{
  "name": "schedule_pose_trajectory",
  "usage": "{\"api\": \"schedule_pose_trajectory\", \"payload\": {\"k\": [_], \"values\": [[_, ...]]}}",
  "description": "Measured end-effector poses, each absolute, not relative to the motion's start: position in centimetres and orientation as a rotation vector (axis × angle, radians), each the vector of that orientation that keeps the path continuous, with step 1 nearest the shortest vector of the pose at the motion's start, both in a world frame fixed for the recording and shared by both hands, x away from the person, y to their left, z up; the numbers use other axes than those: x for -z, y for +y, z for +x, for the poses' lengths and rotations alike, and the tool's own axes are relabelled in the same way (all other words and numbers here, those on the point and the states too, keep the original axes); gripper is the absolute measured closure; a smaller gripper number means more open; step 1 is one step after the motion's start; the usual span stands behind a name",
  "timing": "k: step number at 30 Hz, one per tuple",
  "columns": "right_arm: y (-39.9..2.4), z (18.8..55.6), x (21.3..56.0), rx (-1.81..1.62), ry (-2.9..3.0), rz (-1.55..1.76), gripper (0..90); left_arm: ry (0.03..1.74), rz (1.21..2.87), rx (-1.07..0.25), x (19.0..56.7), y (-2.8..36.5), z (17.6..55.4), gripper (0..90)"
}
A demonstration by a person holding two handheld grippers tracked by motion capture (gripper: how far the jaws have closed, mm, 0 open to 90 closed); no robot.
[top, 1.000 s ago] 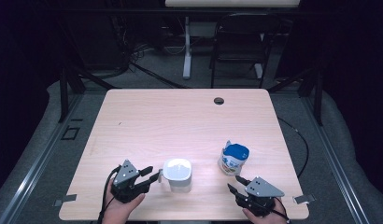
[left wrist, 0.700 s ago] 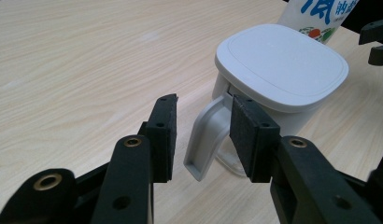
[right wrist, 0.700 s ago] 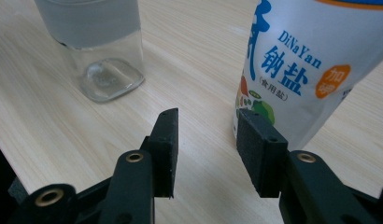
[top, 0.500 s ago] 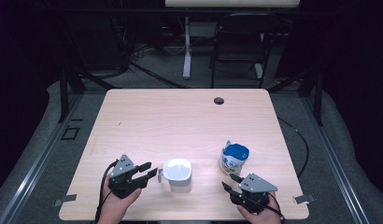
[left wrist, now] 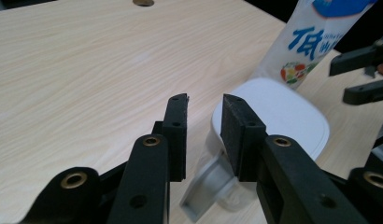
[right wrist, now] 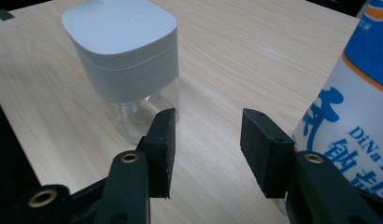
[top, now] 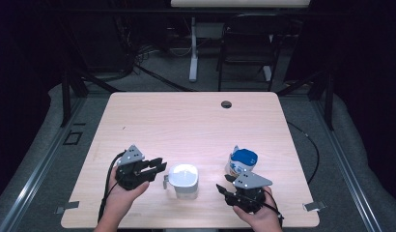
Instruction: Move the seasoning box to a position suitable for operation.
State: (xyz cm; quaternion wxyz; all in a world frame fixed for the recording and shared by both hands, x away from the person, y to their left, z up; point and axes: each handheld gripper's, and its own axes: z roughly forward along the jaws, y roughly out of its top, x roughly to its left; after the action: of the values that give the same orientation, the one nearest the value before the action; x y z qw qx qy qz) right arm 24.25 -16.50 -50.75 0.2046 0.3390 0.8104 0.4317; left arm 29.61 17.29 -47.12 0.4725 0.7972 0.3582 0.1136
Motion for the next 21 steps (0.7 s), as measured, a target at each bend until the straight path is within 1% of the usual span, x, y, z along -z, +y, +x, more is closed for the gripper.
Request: {"api": "schedule_pose_trajectory", "payload": {"k": [3, 7, 12, 21], "values": [[-16.1, 24.6, 50.6, -1.197, 2.253, 0.950, 54.9, 0.859, 1.930, -0.282, 47.1, 17.2, 29.6, 76.1], [-15.6, 24.9, 50.6, -1.203, 2.262, 0.953, 55.9, 0.849, 1.950, -0.301, 47.4, 17.3, 29.4, 81.0], [-14.7, 25.3, 50.3, -1.186, 2.281, 0.953, 56.2, 0.848, 1.946, -0.295, 47.7, 18.1, 29.3, 90.0], [-14.0, 25.7, 49.9, -1.158, 2.278, 0.942, 56.0, 0.812, 1.997, -0.298, 47.7, 17.0, 28.8, 90.0]]}}
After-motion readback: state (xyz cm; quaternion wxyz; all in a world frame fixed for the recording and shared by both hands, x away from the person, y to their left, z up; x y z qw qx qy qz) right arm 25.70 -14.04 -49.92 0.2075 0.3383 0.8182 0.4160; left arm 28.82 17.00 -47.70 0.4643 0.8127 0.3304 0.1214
